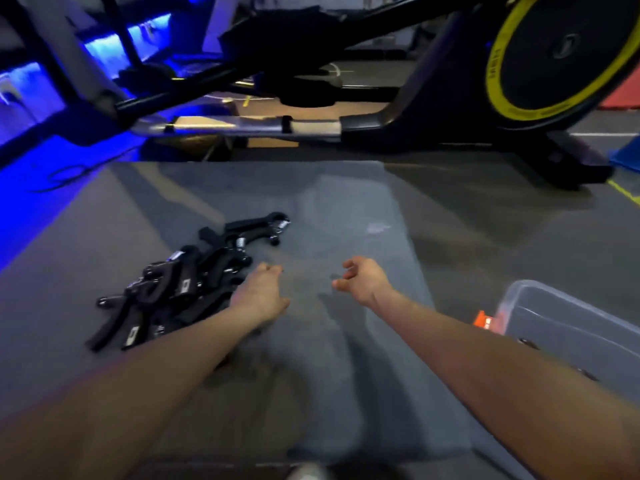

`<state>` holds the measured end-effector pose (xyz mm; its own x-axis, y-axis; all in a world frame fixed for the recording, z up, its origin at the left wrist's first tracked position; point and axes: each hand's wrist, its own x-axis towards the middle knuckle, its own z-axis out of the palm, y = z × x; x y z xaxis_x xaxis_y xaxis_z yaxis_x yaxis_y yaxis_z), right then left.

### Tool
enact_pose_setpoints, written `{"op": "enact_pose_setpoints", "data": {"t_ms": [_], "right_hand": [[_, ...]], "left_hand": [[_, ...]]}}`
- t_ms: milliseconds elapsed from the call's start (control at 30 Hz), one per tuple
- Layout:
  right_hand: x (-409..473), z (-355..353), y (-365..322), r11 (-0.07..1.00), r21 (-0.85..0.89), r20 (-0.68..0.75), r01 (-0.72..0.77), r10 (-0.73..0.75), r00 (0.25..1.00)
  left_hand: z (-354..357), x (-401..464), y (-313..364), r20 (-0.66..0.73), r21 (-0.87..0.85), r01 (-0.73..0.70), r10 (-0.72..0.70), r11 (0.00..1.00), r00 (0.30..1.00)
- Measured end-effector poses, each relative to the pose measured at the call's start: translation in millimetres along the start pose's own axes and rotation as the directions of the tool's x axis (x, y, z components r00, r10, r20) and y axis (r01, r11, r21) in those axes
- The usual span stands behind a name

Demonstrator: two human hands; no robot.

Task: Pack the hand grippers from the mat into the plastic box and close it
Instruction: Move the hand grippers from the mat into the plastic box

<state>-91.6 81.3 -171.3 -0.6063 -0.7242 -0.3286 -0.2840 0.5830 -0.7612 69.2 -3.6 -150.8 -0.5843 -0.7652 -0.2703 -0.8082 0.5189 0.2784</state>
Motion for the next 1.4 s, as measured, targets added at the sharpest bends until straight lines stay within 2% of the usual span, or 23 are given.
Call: {"op": "enact_pose_setpoints", "data": {"t_ms": [167,267,567,767,933,1033,1133,1233,1400], "right_hand": [[14.6,52.2,-24.3,0.999,-0.019,0.053,0.04,-0.039,0.998],[16.9,72.9,-35.2,0.999,-0.023,0.082,0.048,-0.046,0.996],[15.0,97.8,-38.3,0.999,0.031,0.105,0.031,-0.034,0.994],[12.7,72.7,-35.7,0.998,0.065,0.083,0.012,-0.017,0.996],[9.9,32.0,-23.4,0.994,0.107,-0.006,0.007,-0.007,1.0],[5.0,4.7,-9.6,0.991,0.134,-0.05,-0.011,0.018,0.999],[-6.1,-24.1,2.6,0.986,0.168,-0.079,-0.018,0.032,0.996],[-21.7,-53.1,12.2,0.97,0.242,-0.09,-0.011,0.034,0.995],[-48.1,-94.1,31.8,0.895,0.445,-0.071,0.021,0.011,0.997]], "left_hand": [[-4.5,-3.9,-63.1,0.014,0.072,0.105,-0.106,0.992,0.994],[0.9,-6.7,-78.2,-0.041,0.097,0.144,-0.141,0.985,0.989],[13.3,-8.9,-69.6,-0.155,0.306,0.209,-0.168,0.929,0.974],[5.5,-14.7,-51.8,-0.101,0.246,0.229,-0.21,0.942,0.972],[-6.6,-5.9,-20.3,-0.132,0.032,0.211,-0.205,0.977,0.97],[-15.5,-3.1,5.1,-0.084,-0.287,0.192,-0.225,0.938,0.971],[-11.5,-5.6,35.6,0.058,-0.67,0.188,-0.202,0.718,0.978],[-2.9,-8.7,73.3,0.147,-0.865,0.162,-0.068,0.475,0.987],[7.9,-19.8,142.7,0.196,-0.914,0.151,0.082,0.377,0.977]]}}
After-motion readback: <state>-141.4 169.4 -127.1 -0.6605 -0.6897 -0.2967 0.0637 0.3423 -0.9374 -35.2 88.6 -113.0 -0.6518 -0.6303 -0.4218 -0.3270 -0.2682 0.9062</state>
